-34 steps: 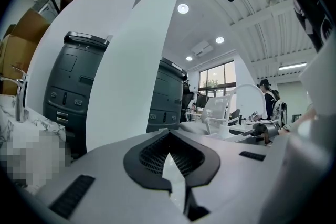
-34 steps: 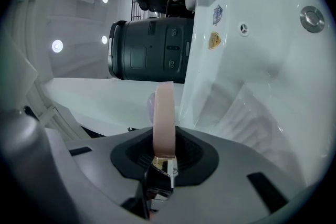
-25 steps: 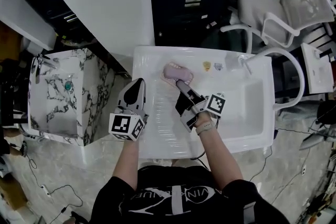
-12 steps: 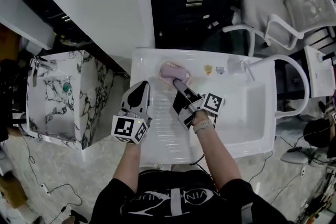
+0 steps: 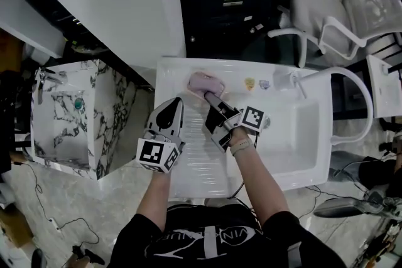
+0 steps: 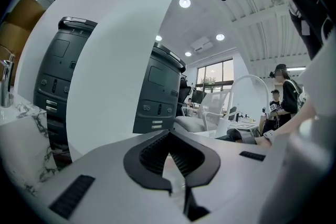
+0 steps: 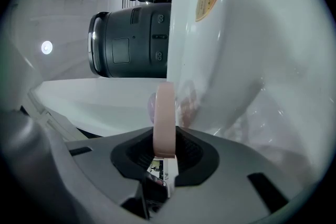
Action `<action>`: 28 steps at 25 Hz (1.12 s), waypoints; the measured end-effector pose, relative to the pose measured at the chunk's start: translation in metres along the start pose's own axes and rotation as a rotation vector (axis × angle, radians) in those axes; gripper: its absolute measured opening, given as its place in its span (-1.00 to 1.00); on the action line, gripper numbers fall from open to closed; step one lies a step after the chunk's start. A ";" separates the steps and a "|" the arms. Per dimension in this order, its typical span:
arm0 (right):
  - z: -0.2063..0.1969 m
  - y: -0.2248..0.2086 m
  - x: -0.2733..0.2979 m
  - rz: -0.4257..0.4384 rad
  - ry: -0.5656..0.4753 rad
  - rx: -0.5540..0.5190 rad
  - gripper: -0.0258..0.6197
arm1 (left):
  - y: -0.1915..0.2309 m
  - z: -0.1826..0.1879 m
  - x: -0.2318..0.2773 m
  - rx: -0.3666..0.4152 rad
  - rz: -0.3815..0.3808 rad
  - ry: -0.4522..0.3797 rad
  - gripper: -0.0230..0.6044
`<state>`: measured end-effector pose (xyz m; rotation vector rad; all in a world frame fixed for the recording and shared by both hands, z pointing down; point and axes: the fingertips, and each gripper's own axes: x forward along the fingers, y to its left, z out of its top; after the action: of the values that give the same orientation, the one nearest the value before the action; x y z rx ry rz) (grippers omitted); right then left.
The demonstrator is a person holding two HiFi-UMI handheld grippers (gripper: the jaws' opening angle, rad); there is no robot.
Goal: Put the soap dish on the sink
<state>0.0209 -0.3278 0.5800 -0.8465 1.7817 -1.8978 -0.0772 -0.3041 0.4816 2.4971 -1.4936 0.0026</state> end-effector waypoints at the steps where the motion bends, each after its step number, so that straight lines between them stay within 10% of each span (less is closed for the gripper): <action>1: 0.000 -0.001 0.000 -0.002 0.003 0.002 -0.65 | -0.001 -0.001 0.001 -0.001 -0.003 0.002 -0.89; 18: 0.005 -0.008 0.006 0.013 0.008 0.068 -0.65 | -0.038 -0.034 0.033 -0.031 -0.113 0.084 -0.89; 28: 0.014 -0.011 0.004 0.022 -0.012 0.085 -0.65 | -0.045 -0.069 0.048 -0.085 -0.088 0.276 -0.89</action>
<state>0.0283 -0.3394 0.5914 -0.8030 1.6838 -1.9359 -0.0069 -0.3121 0.5455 2.3777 -1.2469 0.2528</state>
